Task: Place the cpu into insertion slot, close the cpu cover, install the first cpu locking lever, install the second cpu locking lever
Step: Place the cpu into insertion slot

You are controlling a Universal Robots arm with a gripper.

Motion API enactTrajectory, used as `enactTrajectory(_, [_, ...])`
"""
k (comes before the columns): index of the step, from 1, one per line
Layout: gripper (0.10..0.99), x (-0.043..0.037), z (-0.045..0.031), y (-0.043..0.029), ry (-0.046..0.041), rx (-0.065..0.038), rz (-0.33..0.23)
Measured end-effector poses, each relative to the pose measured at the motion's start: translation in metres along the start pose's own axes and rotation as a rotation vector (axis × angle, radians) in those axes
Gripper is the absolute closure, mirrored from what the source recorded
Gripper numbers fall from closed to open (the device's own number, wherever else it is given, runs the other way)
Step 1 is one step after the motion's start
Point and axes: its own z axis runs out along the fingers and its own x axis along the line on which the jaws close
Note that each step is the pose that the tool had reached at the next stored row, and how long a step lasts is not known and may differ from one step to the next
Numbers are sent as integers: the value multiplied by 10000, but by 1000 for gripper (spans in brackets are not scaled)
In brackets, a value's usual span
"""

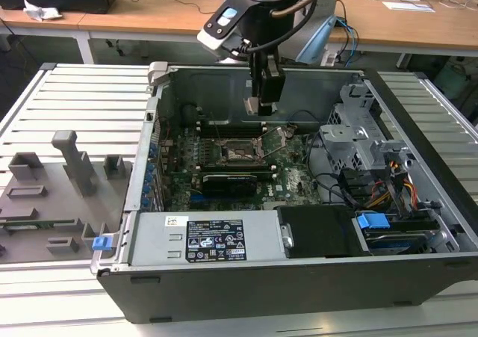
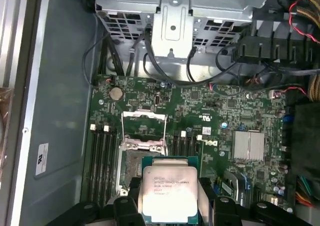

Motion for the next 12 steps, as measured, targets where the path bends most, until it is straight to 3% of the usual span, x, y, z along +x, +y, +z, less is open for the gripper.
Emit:
enactTrajectory(5, [561, 56, 113, -20, -7, -3, 179])
enactTrajectory(8, [561, 63, 173, -110, -6, -4, 216])
enactTrajectory(12, [561, 71, 252, -143, -32, -10, 495])
